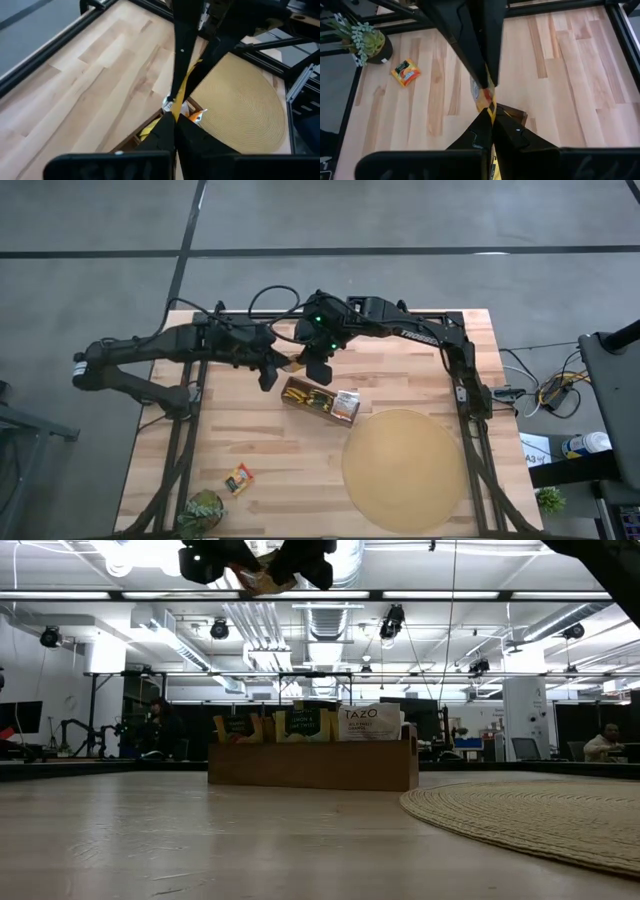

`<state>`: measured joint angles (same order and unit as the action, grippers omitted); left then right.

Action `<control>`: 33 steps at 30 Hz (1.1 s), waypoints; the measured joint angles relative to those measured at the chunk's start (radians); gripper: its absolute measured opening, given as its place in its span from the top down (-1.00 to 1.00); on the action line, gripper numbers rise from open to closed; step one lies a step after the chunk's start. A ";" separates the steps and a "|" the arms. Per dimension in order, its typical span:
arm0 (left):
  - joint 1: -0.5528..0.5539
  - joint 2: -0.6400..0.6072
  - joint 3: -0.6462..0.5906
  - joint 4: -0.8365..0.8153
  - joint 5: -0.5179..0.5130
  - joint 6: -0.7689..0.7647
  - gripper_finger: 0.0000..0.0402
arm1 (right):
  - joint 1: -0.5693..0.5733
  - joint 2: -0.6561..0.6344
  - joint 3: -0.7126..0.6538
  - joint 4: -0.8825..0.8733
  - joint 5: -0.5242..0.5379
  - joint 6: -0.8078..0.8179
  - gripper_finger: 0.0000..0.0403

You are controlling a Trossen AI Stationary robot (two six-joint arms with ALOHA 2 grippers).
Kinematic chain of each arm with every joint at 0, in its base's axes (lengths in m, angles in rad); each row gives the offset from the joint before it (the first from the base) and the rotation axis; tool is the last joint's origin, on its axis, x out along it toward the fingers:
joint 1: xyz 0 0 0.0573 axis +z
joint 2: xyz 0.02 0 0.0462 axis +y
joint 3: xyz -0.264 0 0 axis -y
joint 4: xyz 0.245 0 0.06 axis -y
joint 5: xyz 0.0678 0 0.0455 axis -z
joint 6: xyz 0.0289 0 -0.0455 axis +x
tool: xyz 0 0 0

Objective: Pick & Place Tea
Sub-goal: Put the orange tea bag into the left section of the wooden organizer

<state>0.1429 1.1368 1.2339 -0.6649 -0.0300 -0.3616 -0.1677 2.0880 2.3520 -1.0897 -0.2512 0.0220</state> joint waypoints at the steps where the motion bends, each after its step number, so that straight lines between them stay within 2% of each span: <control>1: 0.000 0.003 0.000 0.000 0.004 -0.001 0.96 | 0.000 0.000 0.000 0.000 0.000 -0.002 0.96; 9: 0.001 0.001 0.000 -0.001 0.005 -0.002 1.00 | 0.000 -0.005 0.000 0.002 -0.005 -0.003 0.91; 12: 0.007 -0.016 0.000 -0.001 0.000 -0.002 1.00 | -0.001 -0.034 0.002 0.011 -0.007 0.001 0.76; 18: 0.032 -0.064 0.000 0.006 -0.052 -0.002 1.00 | -0.007 -0.113 0.005 0.050 0.018 0.043 0.34; 25: 0.053 -0.127 0.000 0.200 -0.057 -0.002 1.00 | -0.009 -0.196 0.005 0.113 0.094 0.053 0.04; 33: 0.056 -0.173 0.000 0.407 0.016 -0.003 1.00 | -0.017 -0.214 0.004 0.156 0.097 0.076 -0.01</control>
<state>0.1992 0.9638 1.2341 -0.2582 -0.0138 -0.3650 -0.1844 1.8740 2.3562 -0.9335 -0.1545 0.0982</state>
